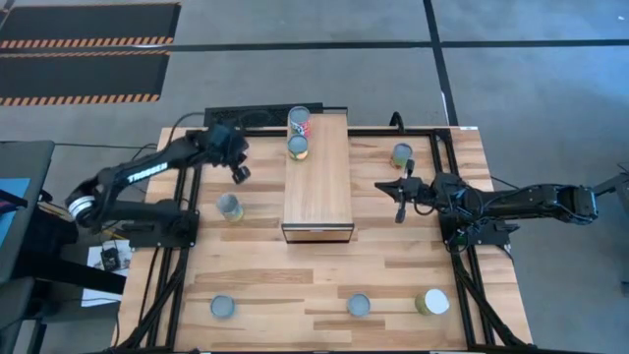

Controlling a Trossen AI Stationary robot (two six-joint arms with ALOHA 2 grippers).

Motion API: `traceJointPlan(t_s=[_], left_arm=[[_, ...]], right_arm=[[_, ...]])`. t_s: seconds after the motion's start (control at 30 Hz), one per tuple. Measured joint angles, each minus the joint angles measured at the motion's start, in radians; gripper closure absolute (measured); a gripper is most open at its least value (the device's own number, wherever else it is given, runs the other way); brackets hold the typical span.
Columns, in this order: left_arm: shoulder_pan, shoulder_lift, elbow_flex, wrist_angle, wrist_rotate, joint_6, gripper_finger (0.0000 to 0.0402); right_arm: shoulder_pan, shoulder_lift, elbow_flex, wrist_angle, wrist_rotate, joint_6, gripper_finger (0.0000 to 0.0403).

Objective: Pick and place cans onto a shelf
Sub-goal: Put the canned mushrooms on the shelf

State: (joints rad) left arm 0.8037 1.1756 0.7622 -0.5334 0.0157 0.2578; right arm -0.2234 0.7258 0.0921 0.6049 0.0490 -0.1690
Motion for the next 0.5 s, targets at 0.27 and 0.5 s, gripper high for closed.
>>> traceJointPlan(t_s=[0.27,0.5], left_arm=[[0.090,0.227,0.138,-0.061,-0.014,0.134,0.0335],[0.090,0.370,0.183,-0.063,-0.078,0.169,0.0271]], right_arm=[[0.000,0.000,0.000,0.002,-0.001,-0.027,0.0398],[0.001,0.000,0.000,0.002,-0.016,-0.027,0.0396]])
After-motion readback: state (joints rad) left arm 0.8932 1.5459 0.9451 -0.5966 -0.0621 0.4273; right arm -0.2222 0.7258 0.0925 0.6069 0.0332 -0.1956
